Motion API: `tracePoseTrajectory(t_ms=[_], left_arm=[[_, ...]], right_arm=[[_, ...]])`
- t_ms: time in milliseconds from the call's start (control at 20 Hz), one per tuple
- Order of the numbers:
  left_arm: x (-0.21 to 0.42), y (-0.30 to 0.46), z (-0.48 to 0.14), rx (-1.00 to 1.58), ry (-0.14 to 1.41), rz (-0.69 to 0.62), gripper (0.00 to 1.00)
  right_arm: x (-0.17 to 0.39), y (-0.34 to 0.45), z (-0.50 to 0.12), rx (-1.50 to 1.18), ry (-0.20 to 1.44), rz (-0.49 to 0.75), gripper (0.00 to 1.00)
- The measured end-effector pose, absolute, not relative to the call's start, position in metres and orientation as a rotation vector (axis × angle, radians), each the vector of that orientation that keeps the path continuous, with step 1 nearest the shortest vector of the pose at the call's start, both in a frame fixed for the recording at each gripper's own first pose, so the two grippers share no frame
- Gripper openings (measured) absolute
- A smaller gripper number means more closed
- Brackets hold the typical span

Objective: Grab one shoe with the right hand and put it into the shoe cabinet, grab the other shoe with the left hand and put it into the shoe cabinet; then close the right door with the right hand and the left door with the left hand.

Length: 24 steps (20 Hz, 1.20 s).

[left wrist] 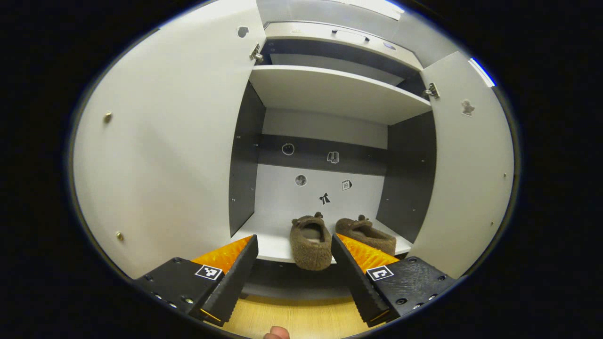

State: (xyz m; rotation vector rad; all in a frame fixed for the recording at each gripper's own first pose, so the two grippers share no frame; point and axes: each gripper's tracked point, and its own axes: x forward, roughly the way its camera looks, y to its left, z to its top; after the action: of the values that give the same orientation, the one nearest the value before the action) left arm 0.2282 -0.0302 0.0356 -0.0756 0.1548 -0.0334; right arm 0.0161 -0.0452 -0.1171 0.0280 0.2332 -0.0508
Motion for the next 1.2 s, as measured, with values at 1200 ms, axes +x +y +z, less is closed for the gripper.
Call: tracePoseTrajectory(t_ms=[1200], left_arm=[[0.032, -0.09, -0.053, -0.065, 0.173, -0.158, 0.95]], right_arm=[[0.063, -0.175, 0.068, 0.052, -0.093, -0.169, 0.99]])
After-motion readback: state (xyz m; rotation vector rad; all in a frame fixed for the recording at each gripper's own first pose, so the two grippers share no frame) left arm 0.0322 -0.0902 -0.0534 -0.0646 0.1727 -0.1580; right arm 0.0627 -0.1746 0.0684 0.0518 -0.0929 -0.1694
